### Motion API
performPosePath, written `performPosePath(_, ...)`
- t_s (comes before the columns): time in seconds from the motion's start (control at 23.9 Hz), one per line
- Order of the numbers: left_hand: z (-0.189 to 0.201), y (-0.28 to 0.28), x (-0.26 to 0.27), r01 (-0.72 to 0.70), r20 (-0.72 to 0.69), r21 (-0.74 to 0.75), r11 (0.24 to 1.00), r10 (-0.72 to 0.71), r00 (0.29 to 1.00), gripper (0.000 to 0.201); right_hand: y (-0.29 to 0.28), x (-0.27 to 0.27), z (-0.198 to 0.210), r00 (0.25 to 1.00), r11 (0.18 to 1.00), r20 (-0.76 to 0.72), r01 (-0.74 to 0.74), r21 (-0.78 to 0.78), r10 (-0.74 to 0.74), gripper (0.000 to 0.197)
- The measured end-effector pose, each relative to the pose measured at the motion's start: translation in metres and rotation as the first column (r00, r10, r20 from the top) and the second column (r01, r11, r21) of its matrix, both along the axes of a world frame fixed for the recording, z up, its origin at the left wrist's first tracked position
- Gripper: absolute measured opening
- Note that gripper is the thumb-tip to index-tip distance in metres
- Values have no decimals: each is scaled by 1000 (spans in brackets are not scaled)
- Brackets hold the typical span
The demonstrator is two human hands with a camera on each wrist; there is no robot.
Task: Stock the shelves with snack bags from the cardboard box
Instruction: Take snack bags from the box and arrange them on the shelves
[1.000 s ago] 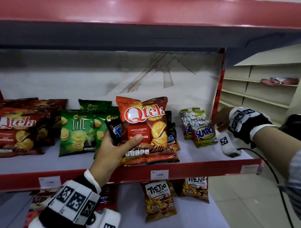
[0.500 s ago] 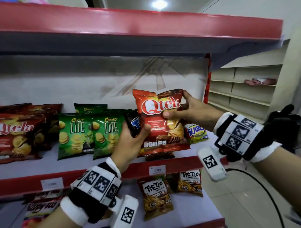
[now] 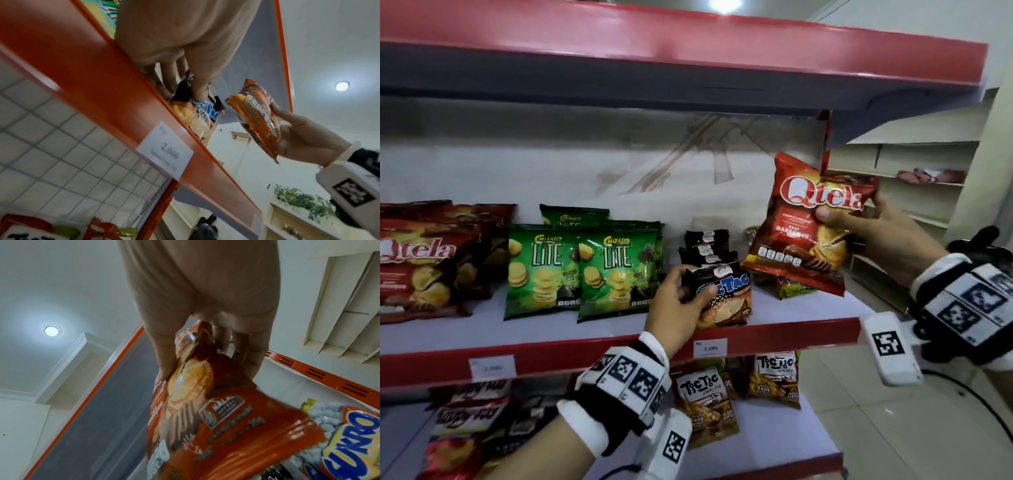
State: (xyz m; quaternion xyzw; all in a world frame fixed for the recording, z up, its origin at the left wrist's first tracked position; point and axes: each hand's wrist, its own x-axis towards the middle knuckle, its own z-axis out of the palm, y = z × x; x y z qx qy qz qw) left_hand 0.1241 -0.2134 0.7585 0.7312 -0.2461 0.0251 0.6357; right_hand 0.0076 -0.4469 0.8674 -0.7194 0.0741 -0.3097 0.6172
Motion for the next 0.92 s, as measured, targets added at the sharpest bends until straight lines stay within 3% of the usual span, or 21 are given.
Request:
performPosePath(0.08,-2,-7,4,-84,99,202,976,65,993,48,-4,-2,-5,1000,1000,1,-9,-7,9,89)
performPosePath(0.17,-3,-11,6,-157,142,294,943,119,983,58,-9,-3,-9,1000,1000,2,-24,-20,24,92)
performPosePath(0.42,-1,0,-4,-205,133,166,964,185,974,60,-1,16,-14,993,993,45,-108,48,106,84)
performPosePath(0.5,1,19,-8,-182,175,121,976,160,972,51,21,27,-15,988,987,82,-135,87,128,73)
performPosePath(0.71,15,99,8,-208,227,26,978,197,954,37,113,57,-9,978,983,130,-172,66,162,79)
performPosePath(0.75,16,143,22,-245,251,26,969,230,940,35,152,75,-5,973,977,122,-203,60,195,74)
performPosePath(0.92,12,225,48,-295,267,91,951,262,928,25,230,101,2,950,954,115,-297,48,290,62)
